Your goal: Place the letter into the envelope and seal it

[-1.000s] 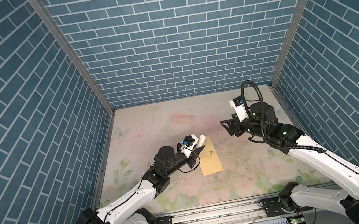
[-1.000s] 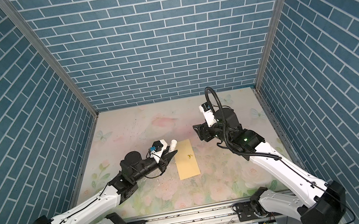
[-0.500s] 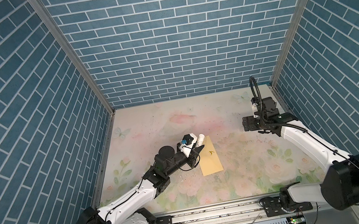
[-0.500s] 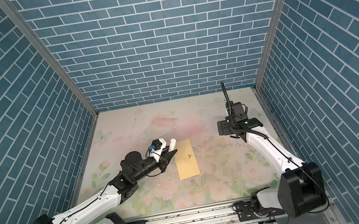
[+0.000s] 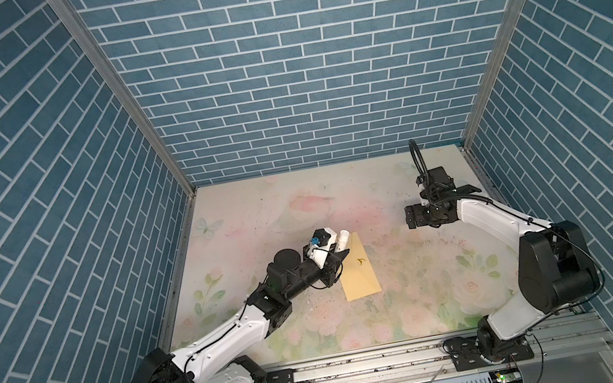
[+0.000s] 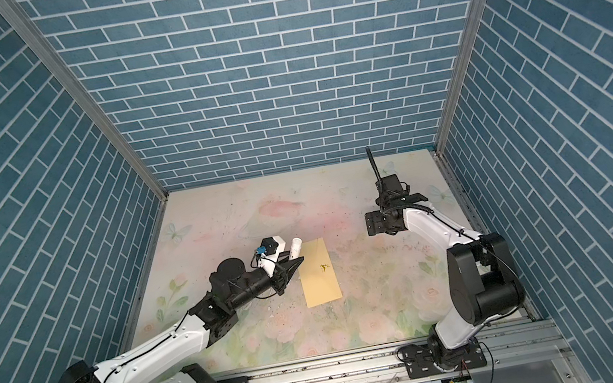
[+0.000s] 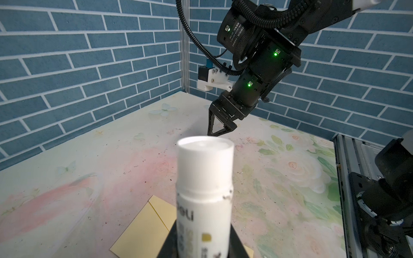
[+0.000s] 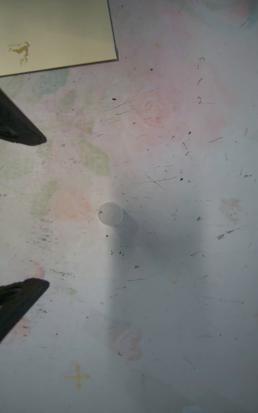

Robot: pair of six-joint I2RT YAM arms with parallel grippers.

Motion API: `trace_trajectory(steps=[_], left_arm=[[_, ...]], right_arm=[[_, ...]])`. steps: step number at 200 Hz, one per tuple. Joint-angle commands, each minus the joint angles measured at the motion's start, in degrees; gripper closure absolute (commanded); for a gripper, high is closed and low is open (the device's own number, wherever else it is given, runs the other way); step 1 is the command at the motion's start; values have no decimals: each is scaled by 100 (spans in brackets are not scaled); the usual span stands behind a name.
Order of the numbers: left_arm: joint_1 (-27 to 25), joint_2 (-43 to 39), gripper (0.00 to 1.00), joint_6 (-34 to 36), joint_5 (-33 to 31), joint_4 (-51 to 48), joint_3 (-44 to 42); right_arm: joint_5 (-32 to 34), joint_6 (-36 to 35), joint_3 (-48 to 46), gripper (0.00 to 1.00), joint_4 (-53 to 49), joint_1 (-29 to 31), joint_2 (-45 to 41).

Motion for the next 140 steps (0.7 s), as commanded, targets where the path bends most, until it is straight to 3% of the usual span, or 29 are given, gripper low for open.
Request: trace_trajectory(steps=[1, 41, 140], left_arm=[[-19, -15, 100, -125, 2, -70, 64], [-19, -82, 100, -145, -16, -105, 42], [-19, -70, 100, -206, 2, -222, 72]], right_arm=[[54, 203, 186, 8, 115, -24, 82], [20, 186, 308, 12, 40, -20, 384], [238, -150, 938, 31, -224, -23, 1132]])
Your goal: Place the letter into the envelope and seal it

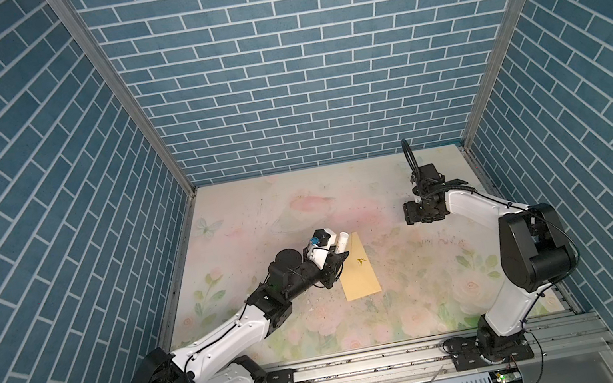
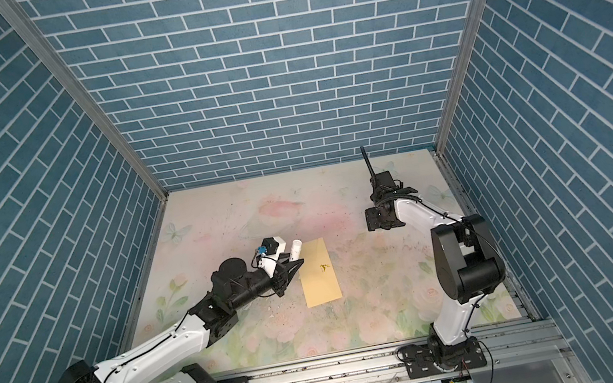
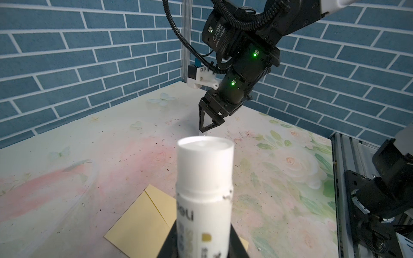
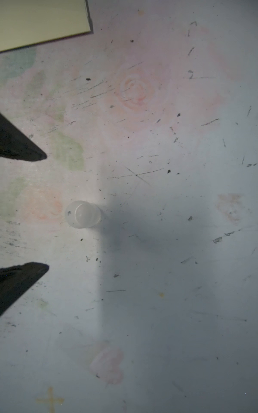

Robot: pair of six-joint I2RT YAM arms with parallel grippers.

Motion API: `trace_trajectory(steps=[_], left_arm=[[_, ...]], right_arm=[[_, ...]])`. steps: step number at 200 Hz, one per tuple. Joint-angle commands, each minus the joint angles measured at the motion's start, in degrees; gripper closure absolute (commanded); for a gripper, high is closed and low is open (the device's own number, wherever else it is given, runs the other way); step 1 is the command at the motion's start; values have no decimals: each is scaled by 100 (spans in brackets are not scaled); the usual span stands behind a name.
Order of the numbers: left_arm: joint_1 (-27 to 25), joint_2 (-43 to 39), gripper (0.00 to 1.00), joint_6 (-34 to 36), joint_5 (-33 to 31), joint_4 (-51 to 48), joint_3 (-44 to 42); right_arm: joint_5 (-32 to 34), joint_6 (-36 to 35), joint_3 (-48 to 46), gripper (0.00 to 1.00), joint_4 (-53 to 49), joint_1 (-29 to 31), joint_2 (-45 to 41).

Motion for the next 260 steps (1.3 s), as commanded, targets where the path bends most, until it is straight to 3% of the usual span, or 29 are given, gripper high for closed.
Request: trace_trajectory(steps=[1, 97, 260], left_arm=[[-19, -69, 100, -38, -3, 27, 68], [-19, -1, 100, -37, 19, 69, 58], [-19, 34, 100, -73, 28, 63, 58]], right_arm=[[145, -138, 308, 32, -243, -21, 205], [228, -304, 699, 51, -364, -19, 770], [246, -358, 945, 68, -345, -20, 1228]])
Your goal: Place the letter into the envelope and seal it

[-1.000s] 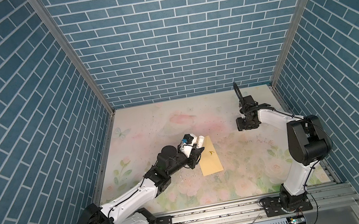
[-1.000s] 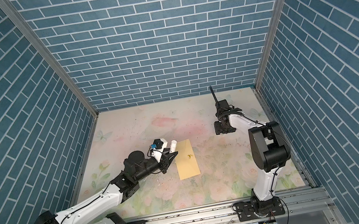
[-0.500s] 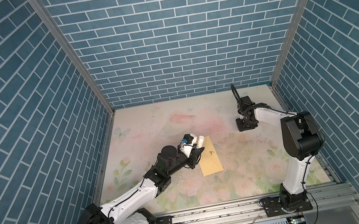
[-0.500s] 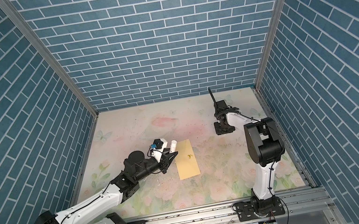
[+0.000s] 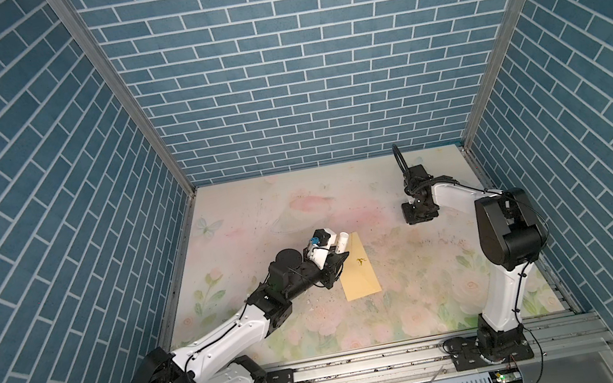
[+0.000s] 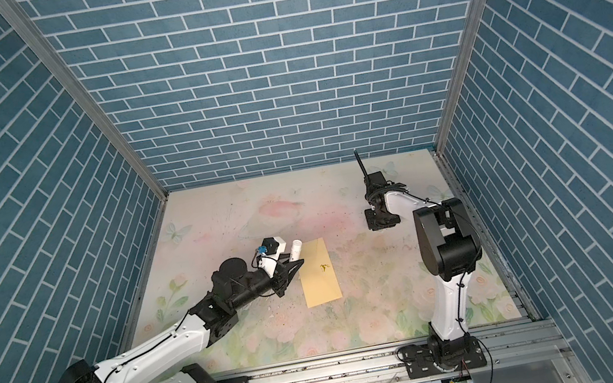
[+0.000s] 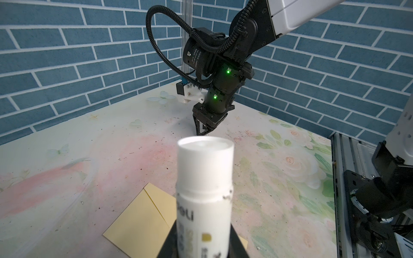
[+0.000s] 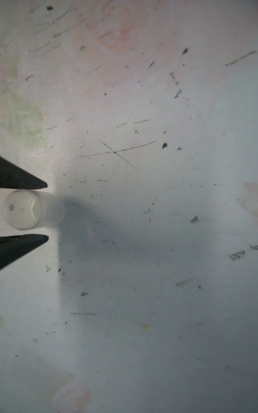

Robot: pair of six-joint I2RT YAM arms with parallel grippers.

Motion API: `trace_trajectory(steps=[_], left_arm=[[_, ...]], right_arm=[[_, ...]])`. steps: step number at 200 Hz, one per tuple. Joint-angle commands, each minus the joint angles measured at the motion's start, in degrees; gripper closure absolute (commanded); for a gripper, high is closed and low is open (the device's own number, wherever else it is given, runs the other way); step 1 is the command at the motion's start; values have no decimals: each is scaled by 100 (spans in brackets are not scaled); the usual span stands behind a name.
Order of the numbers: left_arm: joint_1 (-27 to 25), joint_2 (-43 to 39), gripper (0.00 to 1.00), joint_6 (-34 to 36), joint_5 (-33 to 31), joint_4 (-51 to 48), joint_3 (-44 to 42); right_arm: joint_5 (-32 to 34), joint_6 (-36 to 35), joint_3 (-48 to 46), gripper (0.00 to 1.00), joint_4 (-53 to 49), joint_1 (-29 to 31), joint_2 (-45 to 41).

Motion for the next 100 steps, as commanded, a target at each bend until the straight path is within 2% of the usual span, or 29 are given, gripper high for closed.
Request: trace_trajectory(steps=[1, 100], left_arm=[[-19, 22, 100, -29, 26, 69, 57], [-19, 29, 100, -38, 32, 103, 36]], right_arm=[[80, -59, 271, 68, -116, -18, 94], [126, -76, 293, 79, -255, -20, 23]])
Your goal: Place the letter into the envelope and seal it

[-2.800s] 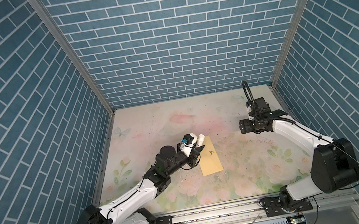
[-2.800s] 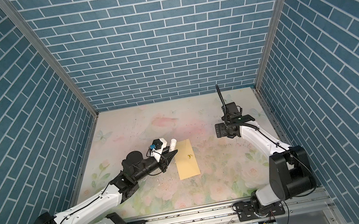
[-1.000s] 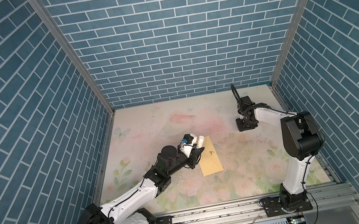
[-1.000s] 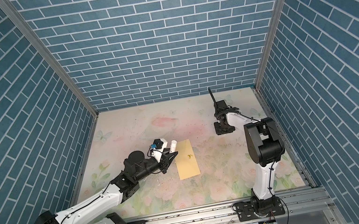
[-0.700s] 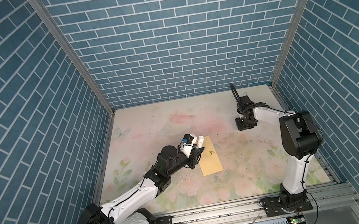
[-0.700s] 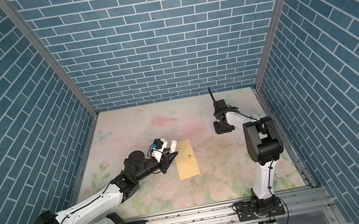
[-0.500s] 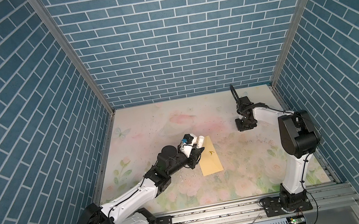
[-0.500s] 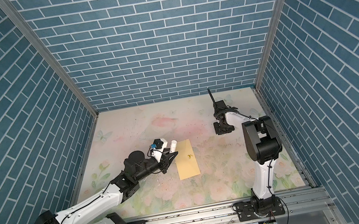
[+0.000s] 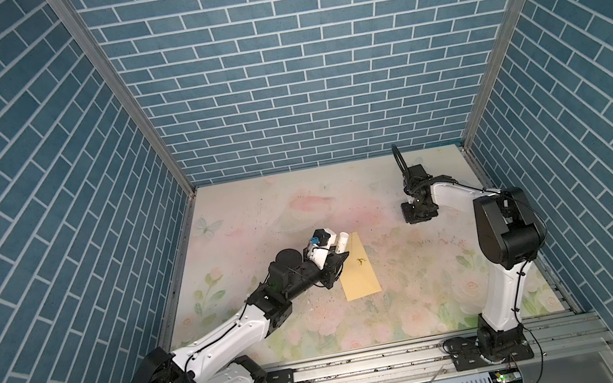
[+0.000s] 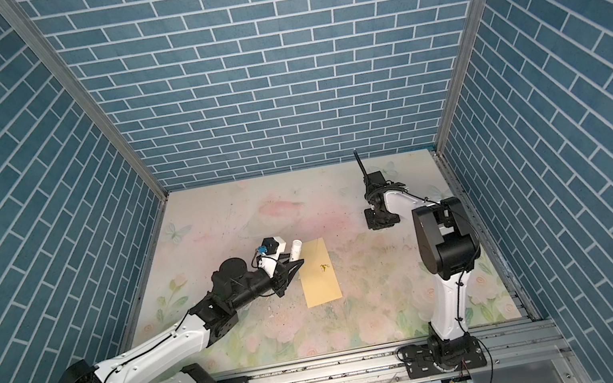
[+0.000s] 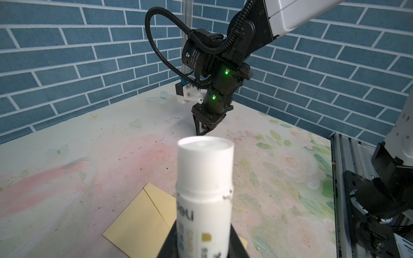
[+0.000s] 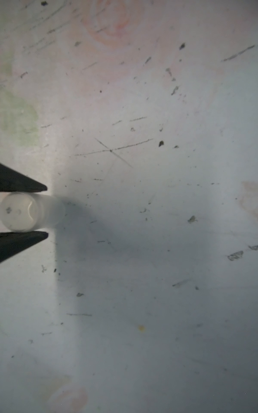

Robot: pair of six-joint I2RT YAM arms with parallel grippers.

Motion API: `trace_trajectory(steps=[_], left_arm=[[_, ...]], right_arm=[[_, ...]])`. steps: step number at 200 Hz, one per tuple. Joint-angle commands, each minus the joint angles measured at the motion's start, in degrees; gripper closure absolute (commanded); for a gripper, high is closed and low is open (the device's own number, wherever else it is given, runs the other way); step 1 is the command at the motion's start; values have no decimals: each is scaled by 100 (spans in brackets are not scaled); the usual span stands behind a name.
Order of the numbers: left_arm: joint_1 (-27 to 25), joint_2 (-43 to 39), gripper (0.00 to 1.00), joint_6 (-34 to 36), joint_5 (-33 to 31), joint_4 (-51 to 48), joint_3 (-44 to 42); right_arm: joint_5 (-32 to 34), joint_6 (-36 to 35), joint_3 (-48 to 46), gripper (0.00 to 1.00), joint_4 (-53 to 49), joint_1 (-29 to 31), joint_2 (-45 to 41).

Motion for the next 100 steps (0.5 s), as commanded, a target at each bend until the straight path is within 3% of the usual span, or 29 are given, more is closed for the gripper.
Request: trace_trajectory(steps=[1, 50, 100], left_arm=[[-19, 24, 100, -16, 34, 97, 37], [-19, 12, 100, 40, 103, 305, -69], [-19, -10, 100, 274, 241, 387, -140]], right_arm=[[97, -72, 208, 79, -223, -19, -53], [-191, -116, 51, 82, -289, 8, -672], [-990, -143, -219, 84, -450, 243, -1796]])
